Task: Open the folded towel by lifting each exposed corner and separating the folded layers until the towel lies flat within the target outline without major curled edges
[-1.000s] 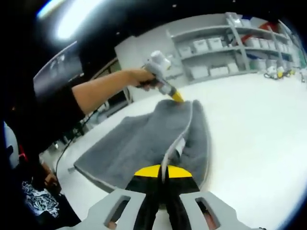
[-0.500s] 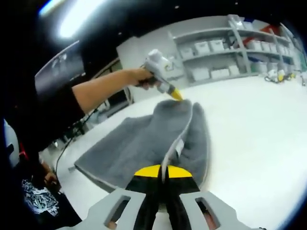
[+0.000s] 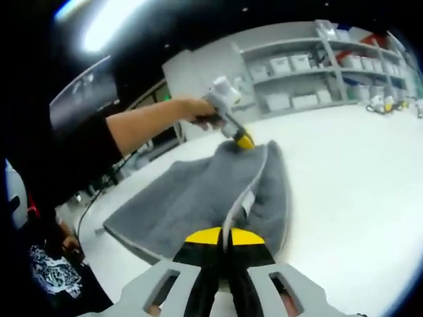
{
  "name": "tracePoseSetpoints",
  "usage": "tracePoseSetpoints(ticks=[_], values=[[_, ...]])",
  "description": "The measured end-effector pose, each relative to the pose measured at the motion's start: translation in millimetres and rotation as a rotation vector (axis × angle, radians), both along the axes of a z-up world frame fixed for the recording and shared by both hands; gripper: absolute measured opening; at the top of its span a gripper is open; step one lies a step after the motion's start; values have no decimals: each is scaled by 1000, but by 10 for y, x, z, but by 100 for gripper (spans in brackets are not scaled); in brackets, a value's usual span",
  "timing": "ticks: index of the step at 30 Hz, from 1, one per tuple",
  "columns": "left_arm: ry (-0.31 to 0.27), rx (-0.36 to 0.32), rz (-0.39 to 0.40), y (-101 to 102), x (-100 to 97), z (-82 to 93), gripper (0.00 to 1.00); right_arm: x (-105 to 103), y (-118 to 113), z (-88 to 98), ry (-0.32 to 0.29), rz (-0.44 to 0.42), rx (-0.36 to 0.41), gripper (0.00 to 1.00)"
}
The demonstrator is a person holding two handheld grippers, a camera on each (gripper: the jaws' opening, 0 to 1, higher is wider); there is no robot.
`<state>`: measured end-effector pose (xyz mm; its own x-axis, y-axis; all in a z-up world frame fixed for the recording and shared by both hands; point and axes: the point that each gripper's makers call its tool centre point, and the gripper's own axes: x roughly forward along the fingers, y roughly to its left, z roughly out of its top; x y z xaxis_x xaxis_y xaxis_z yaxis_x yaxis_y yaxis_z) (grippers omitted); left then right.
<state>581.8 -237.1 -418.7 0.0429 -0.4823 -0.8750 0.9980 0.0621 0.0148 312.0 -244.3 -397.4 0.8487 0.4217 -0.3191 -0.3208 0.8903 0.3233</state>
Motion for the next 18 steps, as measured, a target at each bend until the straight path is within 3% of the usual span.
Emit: tracePoseSetpoints(ticks=[2,12,15,18], values=[[21,-7,3,-30,14,29,6,0,3,0,1,1,2,0],[-18,-60,3,-31,28,220,6,-9,55,96,-20,5,-12,0],[-42,-94,-3,-17,32,298,5,-21,88,159,-34,11,-17,0],[-97,-131,-68,-30,1,349,4,-24,112,227,-48,20,-29,0]])
